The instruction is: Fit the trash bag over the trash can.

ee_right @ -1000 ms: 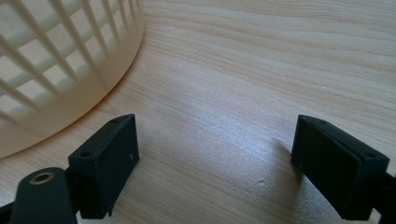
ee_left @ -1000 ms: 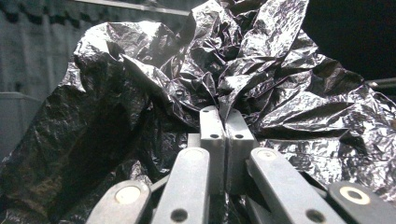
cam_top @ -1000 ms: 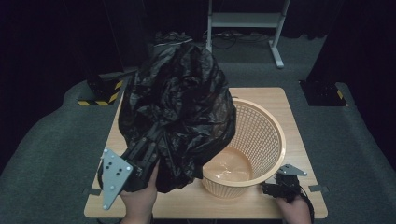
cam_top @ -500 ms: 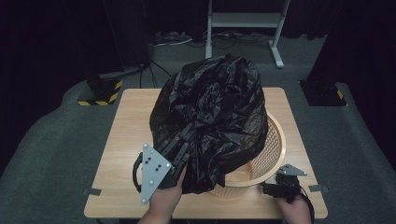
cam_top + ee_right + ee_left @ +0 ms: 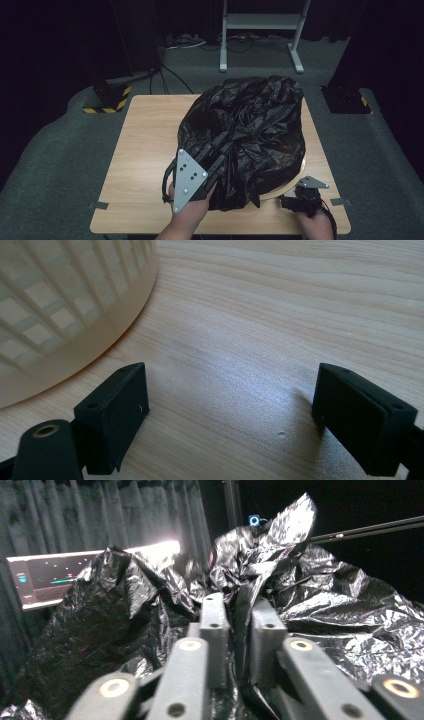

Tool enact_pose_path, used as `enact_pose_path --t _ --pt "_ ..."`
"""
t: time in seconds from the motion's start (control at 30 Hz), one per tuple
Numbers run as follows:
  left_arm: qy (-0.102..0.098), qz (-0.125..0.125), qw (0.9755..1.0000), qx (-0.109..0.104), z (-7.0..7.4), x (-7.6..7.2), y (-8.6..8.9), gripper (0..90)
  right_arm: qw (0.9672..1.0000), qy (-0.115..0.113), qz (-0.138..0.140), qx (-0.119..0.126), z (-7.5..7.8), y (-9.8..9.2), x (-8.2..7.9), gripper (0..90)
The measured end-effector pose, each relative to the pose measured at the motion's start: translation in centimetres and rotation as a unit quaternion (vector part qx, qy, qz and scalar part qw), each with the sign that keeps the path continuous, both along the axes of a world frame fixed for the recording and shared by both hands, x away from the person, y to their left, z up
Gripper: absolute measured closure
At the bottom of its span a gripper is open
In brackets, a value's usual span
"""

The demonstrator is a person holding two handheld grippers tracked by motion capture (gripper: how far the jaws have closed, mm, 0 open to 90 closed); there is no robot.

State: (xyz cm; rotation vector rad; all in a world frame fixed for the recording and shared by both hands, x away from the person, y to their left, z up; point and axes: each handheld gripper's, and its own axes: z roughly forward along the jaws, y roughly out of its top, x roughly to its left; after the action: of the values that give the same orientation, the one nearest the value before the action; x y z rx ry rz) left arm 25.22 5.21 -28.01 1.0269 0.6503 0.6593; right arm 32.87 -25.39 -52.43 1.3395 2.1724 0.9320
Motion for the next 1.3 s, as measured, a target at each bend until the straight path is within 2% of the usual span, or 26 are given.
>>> enact_pose_path --t 0.1,0.13,0.17,0.2,0.23,0.3,0.33,0.53,0.73,0.87,0.93,0.97,1.0,1.07,1.17,1.2,1.3 --pt "-0.001 -0.004 1.0000 -0.001 0.1 0.0 -0.1 66.1 1.0000 0.000 0.000 0.000 0.0 0.0 0.0 14.3" --pt "-0.007 -0.016 0.9998 -0.009 0.3 -0.1 -0.1 61.3 1.0000 0.000 0.000 0.000 0.0 0.0 0.0 14.4" --pt "-0.007 -0.016 0.9998 -0.009 0.3 -0.1 -0.1 56.3 1.0000 0.000 0.000 0.000 0.0 0.0 0.0 14.4" --pt "-0.012 -0.020 0.9996 -0.012 0.3 -0.1 -0.1 56.3 1.0000 0.000 0.000 0.000 0.0 0.0 0.0 14.4" --pt "-0.018 -0.029 0.9994 -0.012 0.4 -0.2 -0.2 50.2 1.0000 0.000 0.000 0.000 0.0 0.0 0.0 14.3" --pt "-0.022 -0.032 0.9992 -0.012 0.4 -0.3 -0.3 47.9 1.0000 -0.001 0.001 -0.001 0.0 0.0 0.0 14.4" --pt "-0.030 -0.042 0.9985 -0.018 0.6 -0.5 -0.4 40.3 1.0000 0.000 0.000 0.000 0.0 0.0 0.0 14.4" --pt "-0.036 -0.047 0.9977 -0.032 1.0 -0.9 0.0 30.9 1.0000 0.000 0.001 0.000 0.0 0.0 0.0 14.4" --pt "-0.049 -0.045 0.9962 -0.056 2.1 -2.1 1.6 30.0 1.0000 0.000 0.002 0.000 0.0 0.0 0.0 14.5" --pt "-0.045 -0.036 0.9969 -0.053 2.3 -2.3 2.6 30.2 1.0000 -0.004 0.005 0.003 0.0 -0.1 -0.1 14.8" --pt "-0.037 -0.020 0.9978 -0.051 2.1 -2.4 3.8 31.4 0.9996 -0.024 0.010 0.010 0.2 -0.3 -0.4 15.0" --pt "-0.037 -0.020 0.9978 -0.051 2.1 -2.4 3.8 31.6 0.9996 -0.024 0.010 0.010 0.2 -0.3 -0.4 15.0" --pt "-0.025 -0.013 0.9984 -0.049 1.6 -2.4 4.6 31.6 0.9992 -0.037 0.013 0.013 0.3 -0.4 -0.8 15.0" --pt "-0.021 -0.008 0.9987 -0.047 1.3 -2.3 5.0 31.6 0.9991 -0.037 0.013 0.015 0.3 -0.4 -1.0 15.0" --pt "-0.007 0.009 0.9988 -0.048 0.1 -2.2 6.3 30.9 0.9979 -0.059 0.008 0.024 1.2 -0.6 -1.9 15.1" --pt "-0.007 0.009 0.9988 -0.048 0.1 -2.2 6.3 30.6 0.9974 -0.066 0.005 0.027 1.6 -0.7 -2.1 15.0" --pt "0.000 0.024 0.9987 -0.045 -1.1 -2.3 7.5 29.9 0.9955 -0.088 0.000 0.035 2.9 -0.8 -3.1 15.0"
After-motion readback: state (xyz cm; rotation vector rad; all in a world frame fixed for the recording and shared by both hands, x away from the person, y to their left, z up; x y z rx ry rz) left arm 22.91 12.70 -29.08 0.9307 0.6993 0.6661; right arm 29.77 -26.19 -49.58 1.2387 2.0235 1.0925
